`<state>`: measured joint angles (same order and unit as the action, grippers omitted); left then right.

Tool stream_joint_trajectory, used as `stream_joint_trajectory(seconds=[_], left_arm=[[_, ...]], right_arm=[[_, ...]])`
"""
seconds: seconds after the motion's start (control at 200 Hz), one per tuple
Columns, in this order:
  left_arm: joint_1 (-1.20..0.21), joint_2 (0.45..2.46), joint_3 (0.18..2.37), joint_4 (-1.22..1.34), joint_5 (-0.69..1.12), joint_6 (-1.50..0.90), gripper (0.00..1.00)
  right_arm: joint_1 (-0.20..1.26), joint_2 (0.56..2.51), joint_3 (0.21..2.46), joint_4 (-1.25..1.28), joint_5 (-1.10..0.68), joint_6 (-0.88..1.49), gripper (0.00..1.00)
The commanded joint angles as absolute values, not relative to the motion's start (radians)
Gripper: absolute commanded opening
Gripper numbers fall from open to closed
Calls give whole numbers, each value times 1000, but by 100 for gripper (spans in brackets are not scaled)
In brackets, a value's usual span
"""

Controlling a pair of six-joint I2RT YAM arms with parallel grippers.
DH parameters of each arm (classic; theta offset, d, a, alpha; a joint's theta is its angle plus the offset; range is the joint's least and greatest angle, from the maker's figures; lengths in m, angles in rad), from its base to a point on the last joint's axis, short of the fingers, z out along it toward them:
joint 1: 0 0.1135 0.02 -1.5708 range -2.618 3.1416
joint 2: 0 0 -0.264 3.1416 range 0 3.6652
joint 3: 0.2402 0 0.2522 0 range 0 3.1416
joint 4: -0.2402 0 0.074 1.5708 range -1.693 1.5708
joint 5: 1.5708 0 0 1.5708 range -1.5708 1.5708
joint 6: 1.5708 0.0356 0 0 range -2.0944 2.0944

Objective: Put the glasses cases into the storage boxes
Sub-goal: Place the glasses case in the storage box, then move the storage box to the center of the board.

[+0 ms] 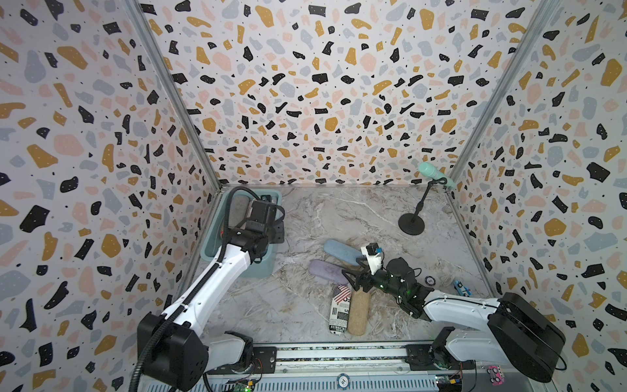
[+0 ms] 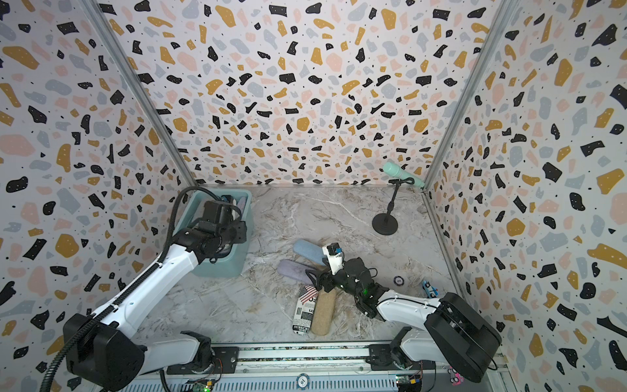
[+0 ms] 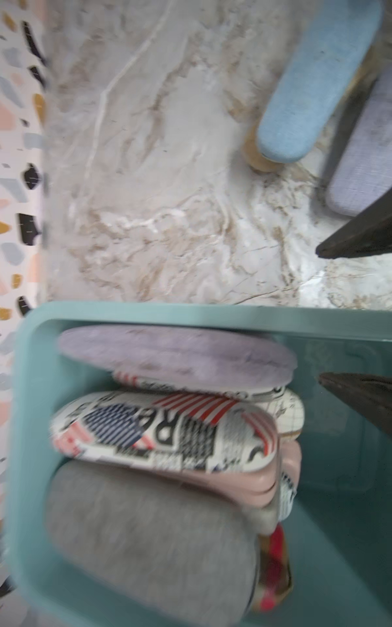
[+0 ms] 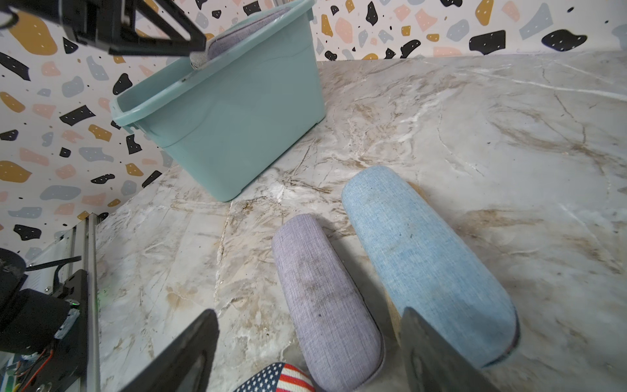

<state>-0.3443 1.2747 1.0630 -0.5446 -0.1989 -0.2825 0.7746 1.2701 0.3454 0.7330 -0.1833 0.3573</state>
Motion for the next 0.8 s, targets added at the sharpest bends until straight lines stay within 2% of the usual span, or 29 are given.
stream_joint_trajectory(seconds=[0.0,0.185,0.37,0.475,0.686,0.796], left_arm=[[-382,1269,1024,-540,-215,-312,54],[-391,1259,985,-516,-247,-342,45],[-410,1257,1025,-471,-168,-342,22],[-439,1311,1089,-462,-147,-341,15],[-543,1454,1209,-408,-192,-396,6],[-592,1503,1240,-339,-251,-460,6]], right_arm=[[776,1282,382,738,-190,365,85],[776,1281,383,738,-185,367,84],[776,1284,382,739,-179,371,84],[777,1281,383,738,-176,371,83],[776,1263,377,727,-157,364,83],[775,1250,374,722,-146,359,83]])
